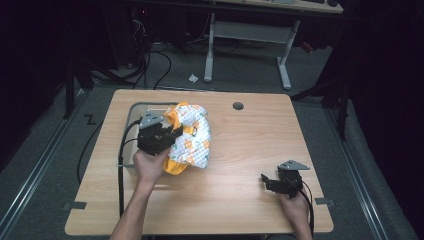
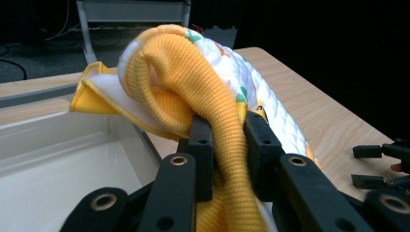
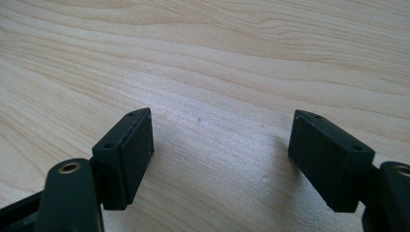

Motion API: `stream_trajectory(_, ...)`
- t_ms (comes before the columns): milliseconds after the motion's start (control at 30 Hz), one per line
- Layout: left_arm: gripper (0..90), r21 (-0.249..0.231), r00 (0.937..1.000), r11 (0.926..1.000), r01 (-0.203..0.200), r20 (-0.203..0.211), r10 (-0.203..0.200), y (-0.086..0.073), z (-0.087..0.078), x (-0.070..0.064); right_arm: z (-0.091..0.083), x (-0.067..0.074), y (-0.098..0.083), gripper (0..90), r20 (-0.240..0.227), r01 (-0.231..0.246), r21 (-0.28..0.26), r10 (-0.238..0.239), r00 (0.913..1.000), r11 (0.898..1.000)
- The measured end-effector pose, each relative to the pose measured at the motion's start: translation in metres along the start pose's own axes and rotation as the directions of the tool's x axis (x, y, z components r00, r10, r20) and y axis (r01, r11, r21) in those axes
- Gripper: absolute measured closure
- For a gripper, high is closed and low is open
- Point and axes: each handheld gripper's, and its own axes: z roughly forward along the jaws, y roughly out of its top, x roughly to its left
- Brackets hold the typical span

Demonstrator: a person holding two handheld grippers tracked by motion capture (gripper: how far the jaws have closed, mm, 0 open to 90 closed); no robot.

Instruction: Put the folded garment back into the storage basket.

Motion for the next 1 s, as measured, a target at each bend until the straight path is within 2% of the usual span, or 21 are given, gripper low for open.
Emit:
stream_trajectory(267,75.9,-0.01,0.9997,0.9998,0.019,-0.016,-0.02,0.002,-0.009,0.013,0.0,0.0,0.0,24.3,0.0,0.0,0.0,0.0,1.0,1.0)
stream_trajectory(700,75.9,-0.018,0.9967,0.9989,0.044,-0.067,-0.045,0.001,-0.022,0.035,0.0,0.0,0.0,24.3,0.0,0.0,0.0,0.0,1.0,1.0)
stream_trajectory(1000,75.9,-0.015,0.9949,0.9978,0.065,-0.076,-0.066,0.002,-0.024,0.048,0.0,0.0,0.0,24.3,0.0,0.0,0.0,0.0,1.0,1.0)
